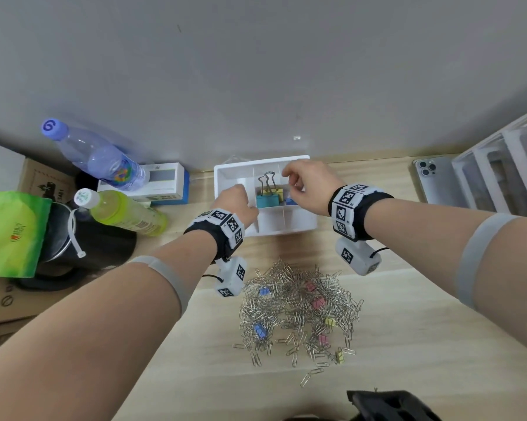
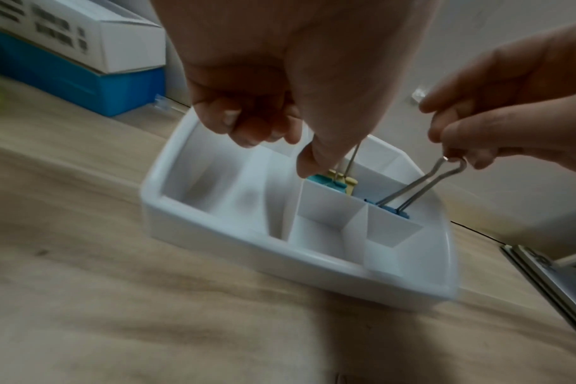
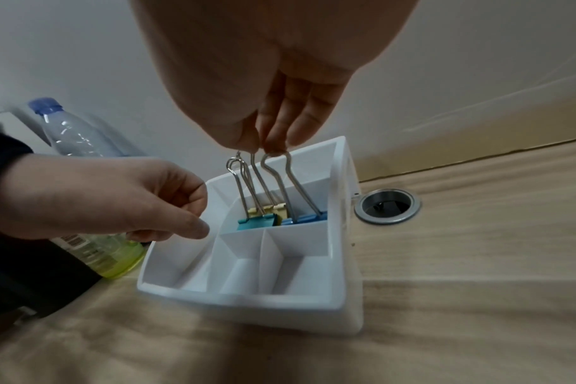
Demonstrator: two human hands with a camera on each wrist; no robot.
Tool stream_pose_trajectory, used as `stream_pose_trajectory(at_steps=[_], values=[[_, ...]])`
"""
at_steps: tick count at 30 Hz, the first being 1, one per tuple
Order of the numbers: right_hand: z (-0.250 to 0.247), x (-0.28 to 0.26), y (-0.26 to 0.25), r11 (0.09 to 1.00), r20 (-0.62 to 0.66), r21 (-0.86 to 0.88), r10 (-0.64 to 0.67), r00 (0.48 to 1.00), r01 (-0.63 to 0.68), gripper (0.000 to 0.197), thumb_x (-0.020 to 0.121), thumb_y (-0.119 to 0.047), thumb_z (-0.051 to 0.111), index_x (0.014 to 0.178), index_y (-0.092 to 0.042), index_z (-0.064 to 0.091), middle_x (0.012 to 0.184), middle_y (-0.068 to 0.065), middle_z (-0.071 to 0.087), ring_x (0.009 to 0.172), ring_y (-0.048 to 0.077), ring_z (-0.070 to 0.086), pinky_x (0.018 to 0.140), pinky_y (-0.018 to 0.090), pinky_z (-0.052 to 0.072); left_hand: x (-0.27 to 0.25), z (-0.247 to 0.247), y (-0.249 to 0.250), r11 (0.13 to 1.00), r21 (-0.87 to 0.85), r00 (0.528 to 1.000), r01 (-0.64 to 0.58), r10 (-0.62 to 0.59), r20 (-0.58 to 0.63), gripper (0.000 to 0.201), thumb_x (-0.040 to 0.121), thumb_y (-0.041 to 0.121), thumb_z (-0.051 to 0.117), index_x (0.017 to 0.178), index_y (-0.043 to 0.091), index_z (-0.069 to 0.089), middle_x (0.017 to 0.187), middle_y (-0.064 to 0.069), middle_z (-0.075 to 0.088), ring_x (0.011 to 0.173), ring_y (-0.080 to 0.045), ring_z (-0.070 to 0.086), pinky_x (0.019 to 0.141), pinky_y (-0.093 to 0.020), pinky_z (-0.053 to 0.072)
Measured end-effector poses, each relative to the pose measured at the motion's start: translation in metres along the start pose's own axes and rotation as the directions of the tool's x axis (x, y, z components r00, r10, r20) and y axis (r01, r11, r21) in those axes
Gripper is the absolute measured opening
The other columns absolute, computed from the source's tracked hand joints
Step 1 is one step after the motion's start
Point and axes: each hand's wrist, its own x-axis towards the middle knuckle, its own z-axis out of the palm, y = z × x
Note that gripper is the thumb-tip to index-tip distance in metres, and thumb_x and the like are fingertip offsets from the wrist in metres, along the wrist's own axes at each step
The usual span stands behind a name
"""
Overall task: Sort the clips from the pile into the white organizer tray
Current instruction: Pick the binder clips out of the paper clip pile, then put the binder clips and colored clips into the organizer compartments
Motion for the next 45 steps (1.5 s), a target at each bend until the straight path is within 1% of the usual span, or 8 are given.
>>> stream_pose_trajectory(at_steps=[9,14,17,20,24,29,37,45], values=[[0.016,-0.065,-0.008,0.991,0.022,-0.057,-0.117,0.993,0.119,0.021,0.085,-0.019,0.058,0.104,-0.018,0.065,0.093,-0.006,0.063,0.082,0.017,0.061,0.076,0.037,0.053,-0.057,0.006,-0.01,0.998,0.046,0.998,-0.035,0.032,0.053,0.01,0.081,0.021,0.058,0.082,0.011,0.053,0.08,-0.007,0.054,0.068,-0.022,0.05,0.062,-0.031,0.044],[0.044,-0.107,-0.001,0.992,0.399,-0.124,0.024,0.917,0.028,0.042,0.078,-0.032,0.074,0.117,-0.023,0.061,0.103,-0.006,0.064,0.093,0.014,0.062,0.084,0.034,0.054,-0.083,0.028,-0.017,1.0,0.008,0.995,-0.019,0.018,0.103,0.013,0.079,0.026,0.06,0.082,0.014,0.055,0.083,0.002,0.058,0.072,-0.017,0.055,0.065,-0.029,0.049],[0.066,-0.129,0.008,0.979,0.47,-0.201,0.073,0.88,0.026,0.067,0.07,-0.041,0.082,0.129,-0.026,0.053,0.116,-0.004,0.059,0.1,0.018,0.061,0.086,0.033,0.052,-0.098,0.045,-0.02,1.0,-0.015,0.992,-0.023,0.024,0.12,0.012,0.078,0.029,0.063,0.082,0.02,0.058,0.084,0.002,0.06,0.075,-0.015,0.058,0.064,-0.029,0.052],[0.087,-0.148,0.015,0.969,0.429,-0.242,0.067,0.901,0.044,0.074,0.072,-0.04,0.081,0.136,-0.022,0.047,0.124,-0.001,0.054,0.104,0.021,0.059,0.084,0.03,0.049,-0.113,0.063,-0.025,0.998,-0.046,0.989,-0.034,0.04,0.145,0.012,0.078,0.029,0.064,0.081,0.019,0.059,0.083,0.001,0.063,0.076,-0.017,0.061,0.064,-0.029,0.052],[0.105,-0.159,0.02,0.971,0.372,-0.24,0.084,0.924,0.009,0.039,0.081,-0.026,0.073,0.115,-0.019,0.057,0.111,0.001,0.055,0.095,0.02,0.058,0.082,0.033,0.052,-0.13,0.084,-0.033,0.998,-0.061,0.983,-0.014,0.025,0.182,0.006,0.076,0.023,0.065,0.079,0.02,0.061,0.082,0.002,0.065,0.076,-0.017,0.064,0.068,-0.034,0.058],[0.108,-0.162,0.021,0.976,0.355,-0.216,0.071,0.932,0.009,0.013,0.085,-0.017,0.063,0.098,-0.019,0.062,0.101,0.0,0.057,0.09,0.02,0.059,0.08,0.035,0.053,-0.143,0.098,-0.036,0.995,-0.096,0.981,-0.013,0.031,0.189,0.007,0.079,0.021,0.066,0.078,0.019,0.06,0.076,0.001,0.063,0.067,-0.016,0.061,0.057,-0.026,0.051],[0.107,-0.166,0.028,0.997,0.296,-0.076,0.041,0.954,-0.019,0.007,0.086,-0.017,0.065,0.091,-0.02,0.066,0.091,-0.006,0.057,0.089,0.017,0.059,0.083,0.032,0.051,-0.156,0.102,-0.024,0.987,-0.14,0.964,-0.083,0.115,0.24,0.008,0.075,0.014,0.065,0.08,0.018,0.06,0.078,-0.002,0.065,0.068,-0.018,0.064,0.06,-0.033,0.058],[0.097,-0.176,0.034,0.971,0.25,0.172,0.12,0.961,-0.166,0.012,0.08,-0.02,0.073,0.076,-0.021,0.062,0.08,-0.003,0.066,0.072,0.013,0.06,0.067,0.025,0.048,-0.161,0.107,-0.004,0.976,-0.136,0.932,-0.17,0.204,0.299,0.012,0.076,0.014,0.07,0.085,0.015,0.063,0.076,0.002,0.062,0.065,-0.016,0.06,0.063,-0.035,0.057]])
